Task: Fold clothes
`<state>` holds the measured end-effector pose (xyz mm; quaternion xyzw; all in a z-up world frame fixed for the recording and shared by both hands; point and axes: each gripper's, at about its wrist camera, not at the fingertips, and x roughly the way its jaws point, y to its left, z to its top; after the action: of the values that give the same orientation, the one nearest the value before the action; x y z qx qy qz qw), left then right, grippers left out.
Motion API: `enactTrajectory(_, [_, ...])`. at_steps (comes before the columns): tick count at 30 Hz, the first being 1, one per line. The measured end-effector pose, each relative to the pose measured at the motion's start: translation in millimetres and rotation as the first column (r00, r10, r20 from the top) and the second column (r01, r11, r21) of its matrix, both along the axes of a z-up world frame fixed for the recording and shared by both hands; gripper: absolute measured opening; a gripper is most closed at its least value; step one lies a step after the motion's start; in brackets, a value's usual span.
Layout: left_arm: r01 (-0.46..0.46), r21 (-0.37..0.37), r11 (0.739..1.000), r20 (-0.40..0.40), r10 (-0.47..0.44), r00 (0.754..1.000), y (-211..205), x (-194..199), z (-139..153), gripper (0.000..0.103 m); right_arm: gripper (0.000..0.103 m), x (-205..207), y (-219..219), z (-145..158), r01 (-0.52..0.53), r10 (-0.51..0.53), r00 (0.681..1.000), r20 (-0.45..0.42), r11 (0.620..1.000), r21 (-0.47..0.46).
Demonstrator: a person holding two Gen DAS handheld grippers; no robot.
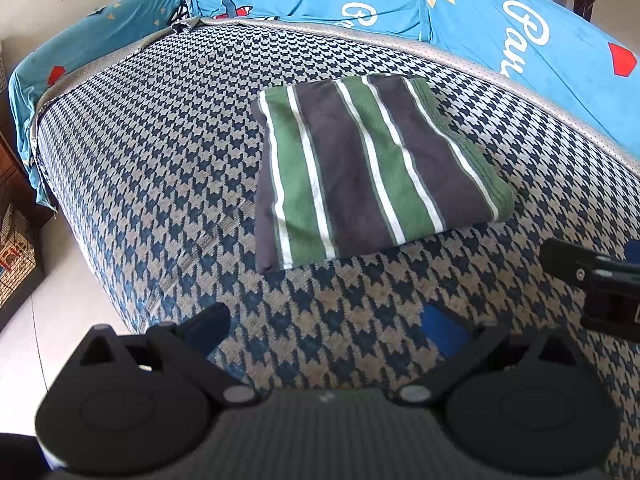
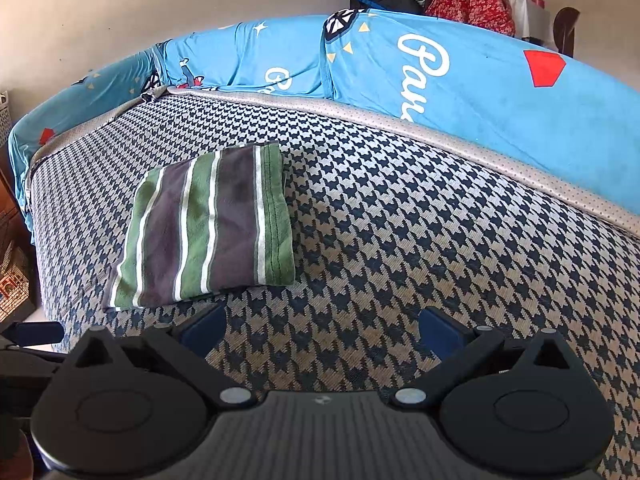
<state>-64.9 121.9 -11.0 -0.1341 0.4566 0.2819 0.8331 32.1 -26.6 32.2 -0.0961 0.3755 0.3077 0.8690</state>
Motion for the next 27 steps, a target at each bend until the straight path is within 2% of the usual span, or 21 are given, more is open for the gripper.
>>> enactTrajectory(5, [-0.031,-0.052,0.998,-0.006,0.031,1.000,5.9,-0.9,-7.2,0.103,0.103,-2.1,3.6,0.1,-0.020,0.020,1.000,0.000,1.000,-0.003])
enactTrajectory(15, [-0.069,-0.083,0.994,-0.011,0.069,0.998,0.0,-14.9,-13.8,0.103,0.103,-6.2,4.5,-2.9,-0.030,0.030,0.999,-0.011,0.999,-0.014])
enactTrajectory(27, [-0.035,-0.022,0.999,-0.004,0.035,0.999,-5.8,-15.2,-9.3,0.103,0.103,-15.5,15.4,1.9,-0.050,0.050,0.999,0.001,0.998,-0.028])
